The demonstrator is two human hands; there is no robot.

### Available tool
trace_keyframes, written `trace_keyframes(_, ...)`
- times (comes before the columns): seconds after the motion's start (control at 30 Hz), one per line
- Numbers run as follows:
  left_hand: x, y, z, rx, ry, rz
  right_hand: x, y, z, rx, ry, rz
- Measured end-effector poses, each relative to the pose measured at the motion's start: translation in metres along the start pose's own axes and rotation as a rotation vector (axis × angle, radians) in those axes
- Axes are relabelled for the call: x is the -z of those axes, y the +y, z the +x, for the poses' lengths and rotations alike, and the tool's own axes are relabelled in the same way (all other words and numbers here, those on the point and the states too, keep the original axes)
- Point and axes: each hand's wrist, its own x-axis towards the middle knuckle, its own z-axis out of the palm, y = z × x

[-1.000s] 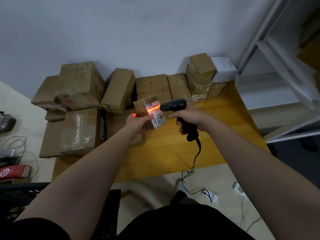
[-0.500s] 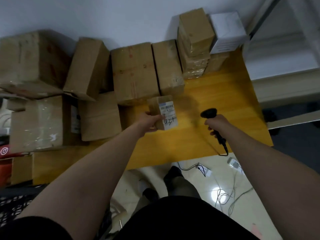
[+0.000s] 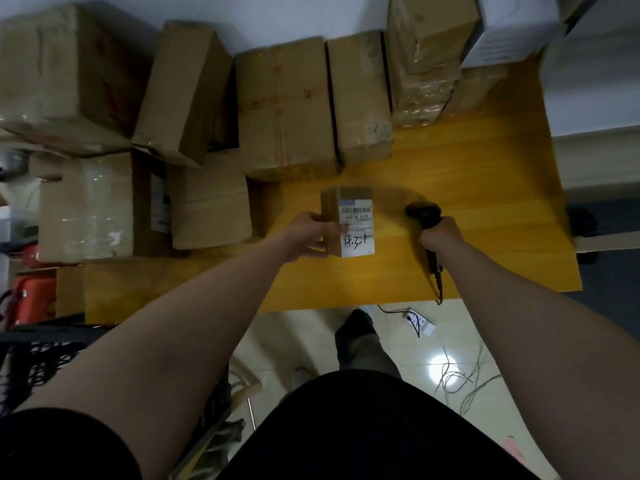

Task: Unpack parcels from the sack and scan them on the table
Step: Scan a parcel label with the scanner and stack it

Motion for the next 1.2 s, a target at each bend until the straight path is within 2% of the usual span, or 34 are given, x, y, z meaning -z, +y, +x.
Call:
trace_keyframes(0.13,0.012,-0.014,-0.030,-0.027,-0.004,0.001,-0.005,-0.002,-0.037,-0.021,0.264,0.034)
trace_keyframes(0.23,0.020,-0.028,-0.067,-0.054,-0.057,0.023,-0.008,-0.005,-0.079,0.126,0.338,0.237)
trace_keyframes(0.33,0.028,-0.054,-0.108,-0.127,-0.061,0.042,-0.021,0.003,-0.138,0.334,0.198,0.406)
trace_keyframes(0.4,0.033,-0.076,-0.136,-0.179,-0.049,0.042,-0.035,0.012,-0.181,0.400,0.072,0.515)
trace_keyframes(0.5,0.042,-0.115,-0.182,-0.221,-0.034,-0.019,-0.059,0.029,-0.244,0.498,-0.015,0.569)
trace_keyframes(0.7,0.067,-0.194,-0.276,-0.301,0.005,-0.120,-0.100,0.072,-0.353,0.686,-0.124,0.398)
trace_keyframes(0.83,0.072,-0.260,-0.342,-0.388,0.011,-0.108,-0.125,0.105,-0.420,0.793,-0.183,0.250)
trace_keyframes(1.0,0.062,-0.356,-0.408,-0.478,0.164,-0.218,-0.162,0.155,-0.488,0.964,-0.227,0.108)
trace_keyframes(1.1,0.040,-0.414,-0.437,-0.521,0.221,-0.274,-0.188,0.201,-0.515,1.029,-0.248,0.110)
trace_keyframes(1.2,0.014,-0.472,-0.458,-0.531,0.265,-0.302,-0.216,0.258,-0.529,1.045,-0.271,0.241)
